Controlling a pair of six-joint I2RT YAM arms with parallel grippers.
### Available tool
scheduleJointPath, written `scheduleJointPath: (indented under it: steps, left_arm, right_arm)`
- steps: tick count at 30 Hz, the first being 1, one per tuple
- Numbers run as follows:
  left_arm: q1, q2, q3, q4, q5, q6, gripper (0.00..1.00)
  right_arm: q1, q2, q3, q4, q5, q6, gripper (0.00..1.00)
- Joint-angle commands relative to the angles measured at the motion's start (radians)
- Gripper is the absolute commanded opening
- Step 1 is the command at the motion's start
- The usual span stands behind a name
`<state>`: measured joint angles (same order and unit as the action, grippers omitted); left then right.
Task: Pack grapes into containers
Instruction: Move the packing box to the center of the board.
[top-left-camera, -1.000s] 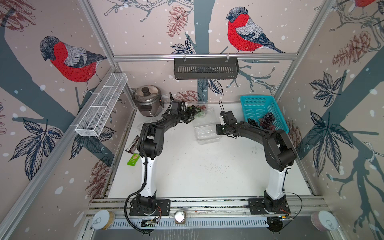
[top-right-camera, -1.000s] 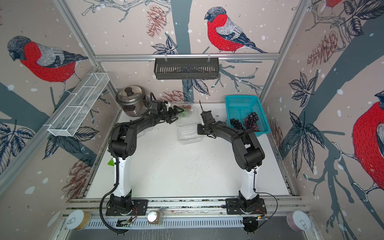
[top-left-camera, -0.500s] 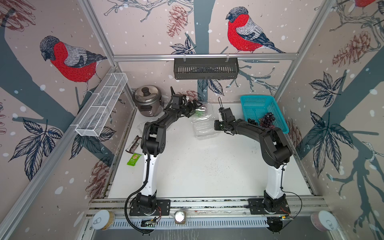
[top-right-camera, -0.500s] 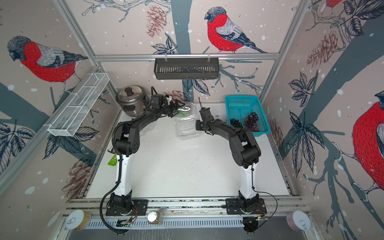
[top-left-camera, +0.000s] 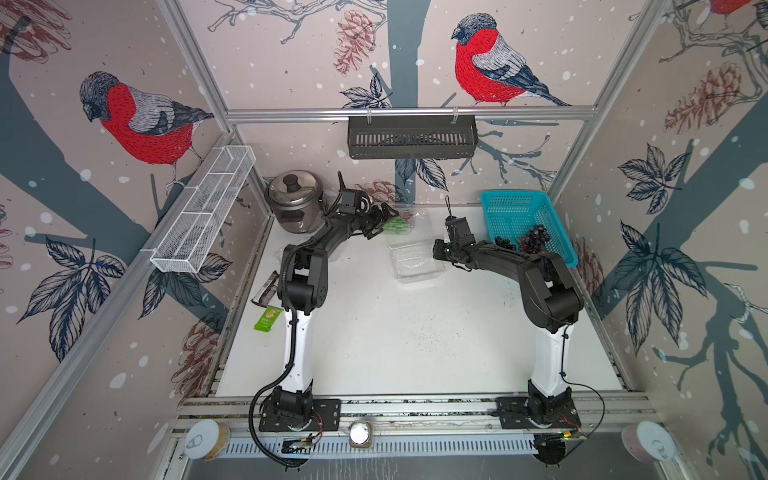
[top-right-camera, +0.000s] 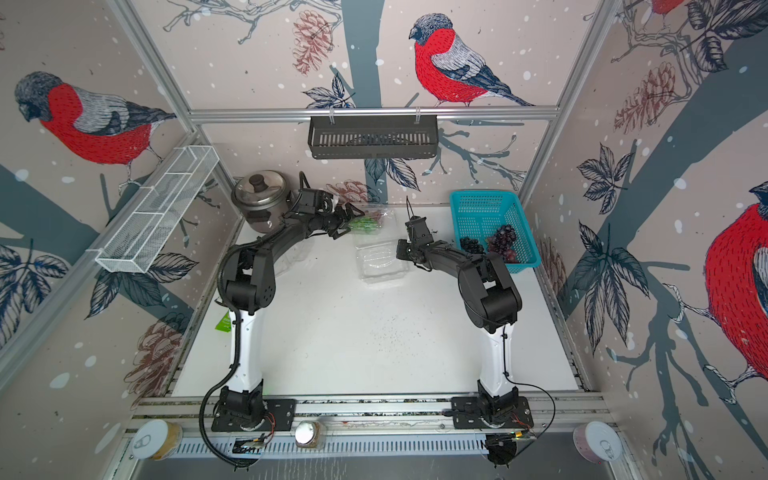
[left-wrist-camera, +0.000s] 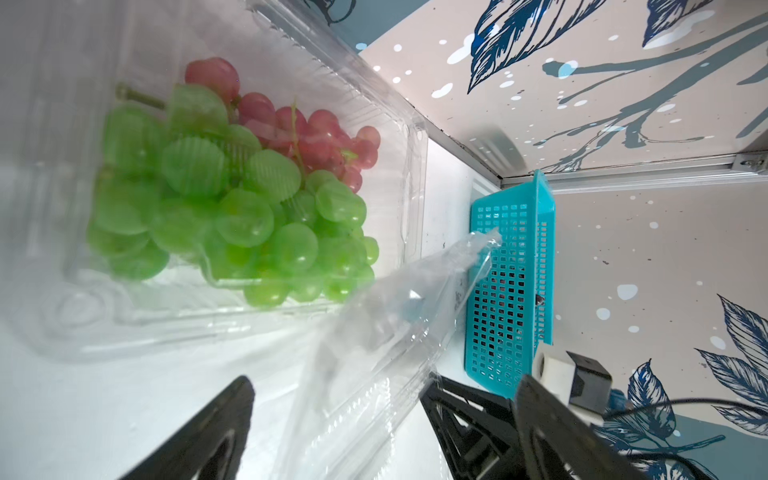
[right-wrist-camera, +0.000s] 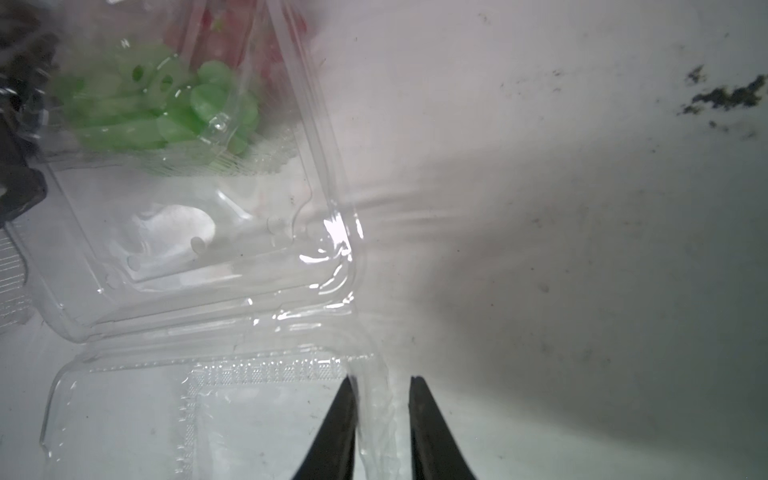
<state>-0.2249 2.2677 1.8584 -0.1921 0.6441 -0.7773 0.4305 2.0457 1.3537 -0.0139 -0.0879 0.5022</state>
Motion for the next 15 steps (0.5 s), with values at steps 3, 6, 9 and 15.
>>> scheduleJointPath:
  steps: [3,6,9,15]
  left_arm:
    - [-0.001,-0.086,-0.085,-0.019,-0.020,0.039,0.97]
    - [-0.002,-0.145,-0.152,0.015,-0.015,0.032,0.97]
    - [-0.007,-0.204,-0.205,0.036,-0.014,0.031,0.97]
    - [-0.034,-0.317,-0.261,0.043,-0.028,0.064,0.97]
  right_arm:
    - [-0.003,-0.014,-0.002,0.029,-0.023,0.012,0.36]
    - [-0.007,-0.036,-0.006,0.024,-0.032,0.009,0.44]
    - [-0.013,-0.064,-0.007,0.013,-0.035,0.006,0.55]
    - [-0.031,-0.149,-0.020,-0.014,-0.037,-0.001,0.76]
